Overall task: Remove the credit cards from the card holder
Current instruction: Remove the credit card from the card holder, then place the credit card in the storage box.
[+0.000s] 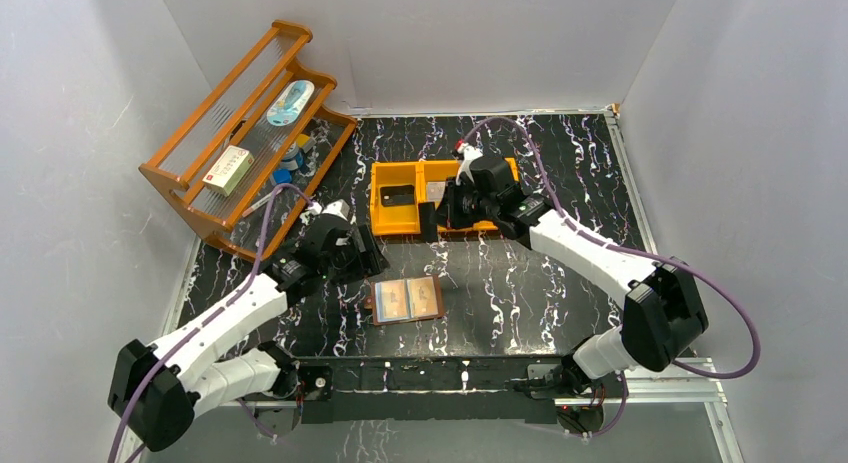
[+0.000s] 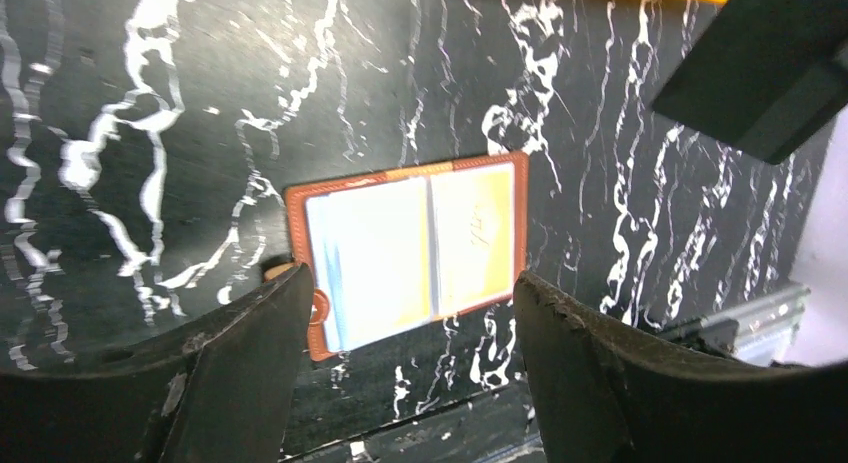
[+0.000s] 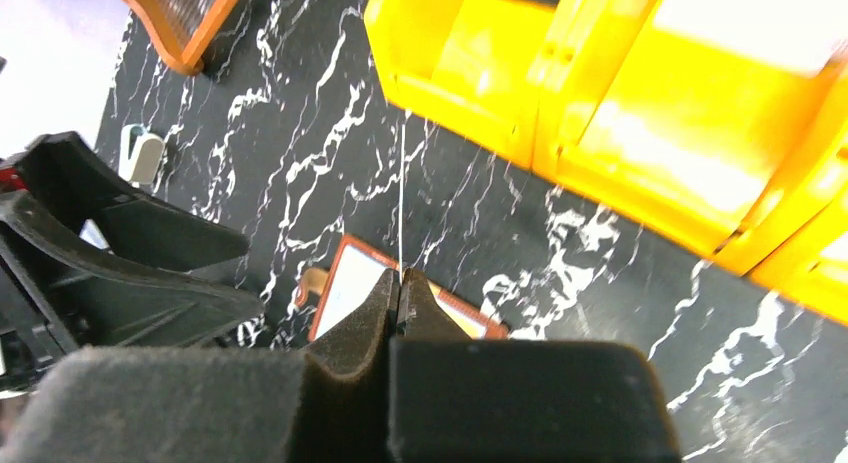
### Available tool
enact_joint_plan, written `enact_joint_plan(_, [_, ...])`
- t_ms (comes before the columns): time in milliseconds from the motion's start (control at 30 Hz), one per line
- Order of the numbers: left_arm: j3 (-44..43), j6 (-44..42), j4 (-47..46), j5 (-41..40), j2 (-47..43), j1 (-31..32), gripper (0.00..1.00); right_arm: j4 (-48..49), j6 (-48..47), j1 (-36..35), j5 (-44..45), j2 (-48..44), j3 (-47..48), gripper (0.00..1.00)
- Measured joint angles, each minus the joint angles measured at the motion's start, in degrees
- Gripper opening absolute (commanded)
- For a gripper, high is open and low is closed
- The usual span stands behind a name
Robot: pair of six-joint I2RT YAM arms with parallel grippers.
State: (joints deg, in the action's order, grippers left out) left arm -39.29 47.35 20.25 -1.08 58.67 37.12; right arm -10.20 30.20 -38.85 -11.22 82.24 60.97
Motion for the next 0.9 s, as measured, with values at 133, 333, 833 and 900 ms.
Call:
enact_joint_plan(133, [-2.62, -1.55, 4.42, -4.31, -1.40, -2.23, 0.84, 0.44, -7.89, -0.46, 2.93, 0.92, 3.89, 0.00])
enact_joint_plan(333, [-3.17, -1.77, 9.84, -6.64, -4.00, -7.19, 0.98, 3.37, -25.33, -5.01, 10.10, 6.25, 10.93, 0.00])
enact_joint_plan(833, [-1.36, -0.50, 15.06, -8.98, -11.80, -7.69, 0.98, -2.12, -51.36, -7.30, 18.10, 31.23, 31.74, 0.00])
enact_joint_plan(900, [-1.55, -0.90, 15.50, -9.57, -11.54, -7.69, 0.98, -2.89, -54.62, -7.30, 18.97, 33.75, 33.35, 0.00])
